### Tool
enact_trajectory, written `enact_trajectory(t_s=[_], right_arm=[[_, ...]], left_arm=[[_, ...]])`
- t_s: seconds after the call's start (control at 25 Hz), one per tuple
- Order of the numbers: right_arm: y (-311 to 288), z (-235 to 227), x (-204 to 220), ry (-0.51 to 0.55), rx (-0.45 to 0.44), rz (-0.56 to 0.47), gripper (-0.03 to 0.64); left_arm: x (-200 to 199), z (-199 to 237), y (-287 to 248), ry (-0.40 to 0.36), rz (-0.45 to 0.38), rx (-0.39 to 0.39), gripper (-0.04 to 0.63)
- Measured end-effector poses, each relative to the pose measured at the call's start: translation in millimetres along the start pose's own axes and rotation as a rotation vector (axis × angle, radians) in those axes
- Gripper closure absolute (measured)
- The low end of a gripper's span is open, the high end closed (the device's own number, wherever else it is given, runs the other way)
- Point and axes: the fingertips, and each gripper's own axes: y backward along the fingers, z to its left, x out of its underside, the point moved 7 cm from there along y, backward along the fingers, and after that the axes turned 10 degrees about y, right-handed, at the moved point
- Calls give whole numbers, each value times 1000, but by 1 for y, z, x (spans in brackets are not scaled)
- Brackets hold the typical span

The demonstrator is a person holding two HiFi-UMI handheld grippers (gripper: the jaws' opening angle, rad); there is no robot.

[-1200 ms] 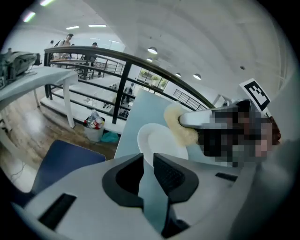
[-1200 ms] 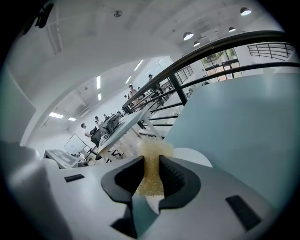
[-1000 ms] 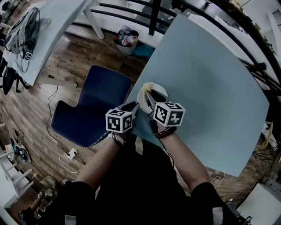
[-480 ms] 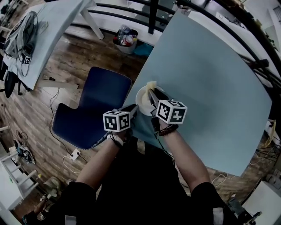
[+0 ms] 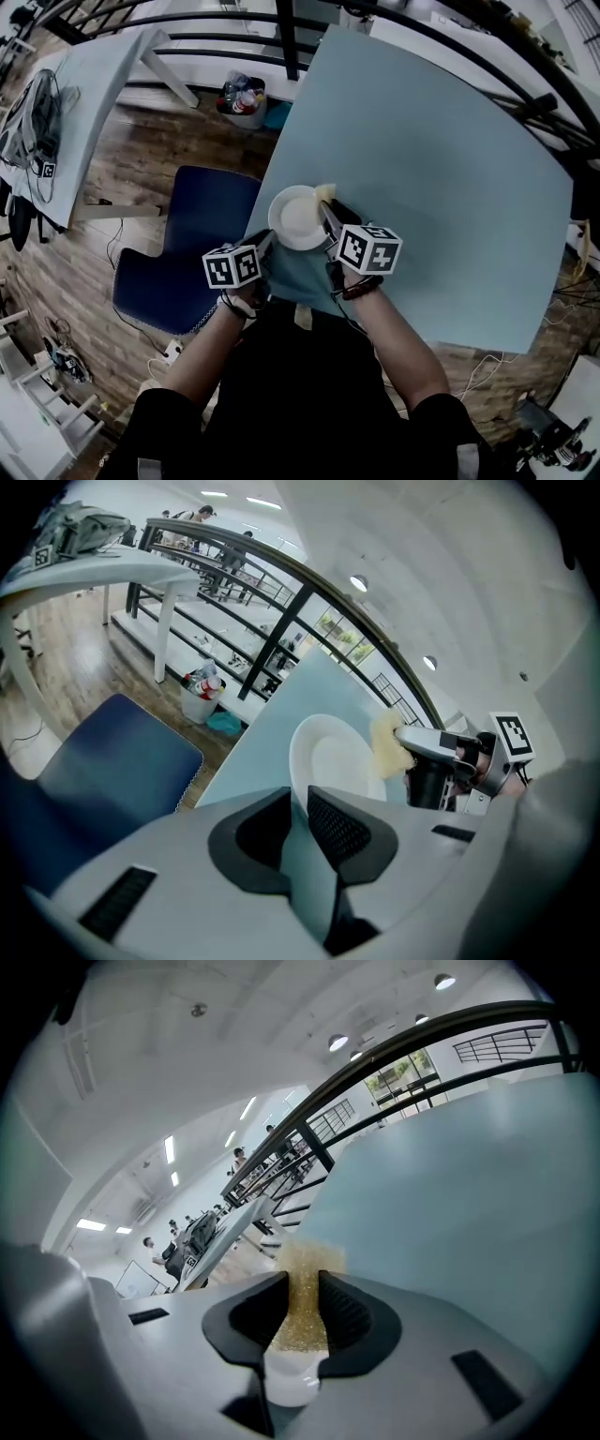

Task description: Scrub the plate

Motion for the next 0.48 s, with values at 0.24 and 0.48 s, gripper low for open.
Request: enact_trajectory(t_s=[0.24,0.48], right_arm=[[27,-22,3,-50,67,-30,512],[18,-1,-3,-12,40,-22,512]], left_arm=[[3,-3,-1,-6,-6,-1,529],[-1,-3,-2,-2,-5,6,529]])
